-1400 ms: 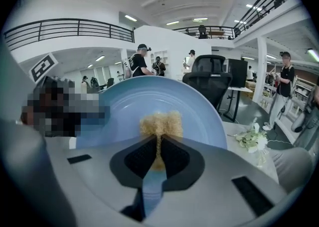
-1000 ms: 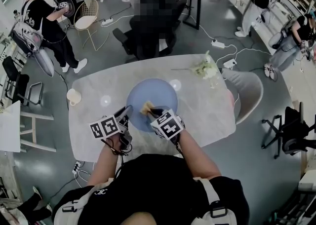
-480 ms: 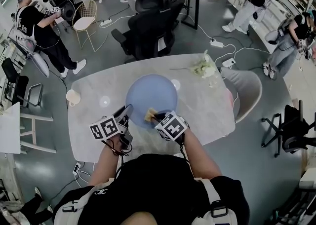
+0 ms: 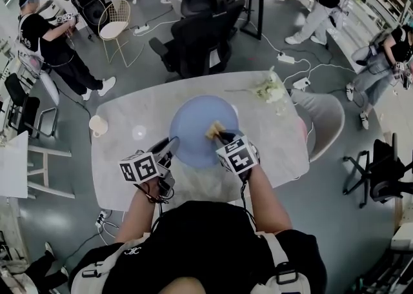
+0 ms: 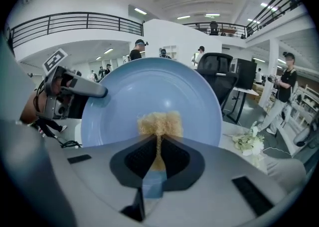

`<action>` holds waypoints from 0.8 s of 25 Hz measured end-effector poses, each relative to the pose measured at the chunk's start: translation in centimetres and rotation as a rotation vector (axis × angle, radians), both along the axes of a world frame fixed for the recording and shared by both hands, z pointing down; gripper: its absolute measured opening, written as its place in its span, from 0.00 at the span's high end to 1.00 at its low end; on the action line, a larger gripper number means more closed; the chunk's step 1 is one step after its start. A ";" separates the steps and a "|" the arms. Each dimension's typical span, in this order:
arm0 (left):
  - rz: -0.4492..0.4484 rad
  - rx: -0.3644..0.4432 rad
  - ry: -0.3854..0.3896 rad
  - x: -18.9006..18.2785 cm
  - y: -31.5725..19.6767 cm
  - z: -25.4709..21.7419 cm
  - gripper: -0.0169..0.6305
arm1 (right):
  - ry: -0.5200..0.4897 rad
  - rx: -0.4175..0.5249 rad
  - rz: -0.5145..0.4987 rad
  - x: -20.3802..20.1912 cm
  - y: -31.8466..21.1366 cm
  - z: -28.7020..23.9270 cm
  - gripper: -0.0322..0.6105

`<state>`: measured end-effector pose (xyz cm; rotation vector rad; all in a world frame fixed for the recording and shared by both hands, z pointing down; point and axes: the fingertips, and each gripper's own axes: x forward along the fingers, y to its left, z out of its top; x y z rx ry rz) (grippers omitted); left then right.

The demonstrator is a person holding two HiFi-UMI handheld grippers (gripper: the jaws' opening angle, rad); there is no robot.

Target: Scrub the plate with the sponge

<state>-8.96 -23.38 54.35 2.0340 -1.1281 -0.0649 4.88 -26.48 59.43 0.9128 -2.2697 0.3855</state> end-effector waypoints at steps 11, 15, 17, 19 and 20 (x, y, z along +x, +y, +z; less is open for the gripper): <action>0.082 -0.041 0.042 1.3 0.7 0.4 0.86 | 0.022 0.174 0.210 3.8 -3.3 -2.0 0.91; 0.049 -0.092 0.052 0.8 0.6 1.4 0.87 | 0.024 0.183 0.204 3.5 -2.6 -2.1 0.91; 0.020 -0.137 0.067 0.3 0.5 2.8 0.88 | -0.033 0.215 0.201 3.2 -2.1 -3.5 0.91; 0.001 -0.188 0.086 -0.1 0.6 4.8 0.89 | -0.096 0.273 0.197 2.9 -1.7 -5.3 0.91; -0.009 -0.214 0.096 -0.3 0.7 5.9 0.90 | -0.114 0.310 0.196 2.8 -1.5 -6.2 0.91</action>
